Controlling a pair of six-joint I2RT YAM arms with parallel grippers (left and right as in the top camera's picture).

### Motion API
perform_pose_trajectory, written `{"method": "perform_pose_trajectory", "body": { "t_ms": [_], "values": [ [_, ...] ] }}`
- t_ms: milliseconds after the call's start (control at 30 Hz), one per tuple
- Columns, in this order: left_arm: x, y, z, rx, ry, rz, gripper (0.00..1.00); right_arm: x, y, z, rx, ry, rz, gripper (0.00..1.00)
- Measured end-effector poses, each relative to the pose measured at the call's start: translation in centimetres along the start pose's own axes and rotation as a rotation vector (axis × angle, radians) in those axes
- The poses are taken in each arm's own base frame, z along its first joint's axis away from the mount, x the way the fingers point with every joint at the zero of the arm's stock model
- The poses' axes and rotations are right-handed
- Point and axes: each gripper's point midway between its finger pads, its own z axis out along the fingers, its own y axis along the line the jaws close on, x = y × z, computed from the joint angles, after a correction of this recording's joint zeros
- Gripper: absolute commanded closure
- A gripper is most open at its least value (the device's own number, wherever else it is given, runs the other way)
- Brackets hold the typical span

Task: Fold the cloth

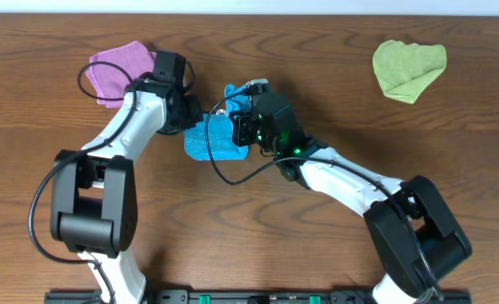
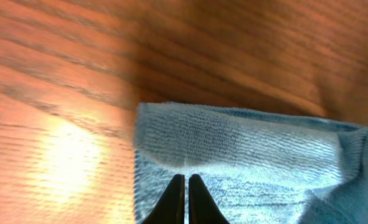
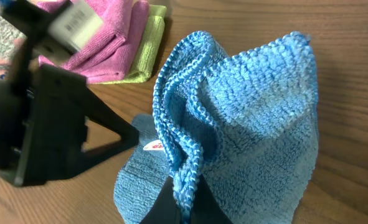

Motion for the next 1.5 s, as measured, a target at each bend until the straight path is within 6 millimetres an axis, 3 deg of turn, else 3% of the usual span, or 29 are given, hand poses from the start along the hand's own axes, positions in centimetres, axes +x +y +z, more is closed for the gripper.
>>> {"method": "perform_pose_trajectory", "body": {
  "t_ms": [233, 367, 633, 900, 1300, 1500],
  "values": [
    [-0.6, 1.0, -0.6, -0.058, -0.027, 0.011, 0.94, -0.4, 0.4, 0.0, -0.015, -0.008, -0.002, 0.99],
    [-0.9, 1.7, 0.0, -0.07, -0.056, 0.004, 0.95, -1.2, 1.1, 0.0, -0.034, -0.022, -0.017, 0.99],
    [1.1, 3.6, 2.2, -0.097, -0.037, -0.039, 0.94, -1.6, 2.3, 0.0, -0.054, -0.029, -0.039, 0.99],
    [0.4, 3.2, 2.4, -0.077, -0.076, -0.084, 0.94, -1.4, 2.8, 0.0, -0.078, -0.018, -0.041, 0.99],
    [0.7, 2.6, 3.9, -0.033, -0.05, -0.137, 0.94, -1.0, 5.7, 0.1, -0.135, -0.01, -0.072, 0.99],
    [0.6, 2.2, 4.0, -0.009, -0.047, -0.154, 0.94, -0.7, 5.6, 2.3, -0.127, 0.026, -0.069, 0.99]
  ]
}}
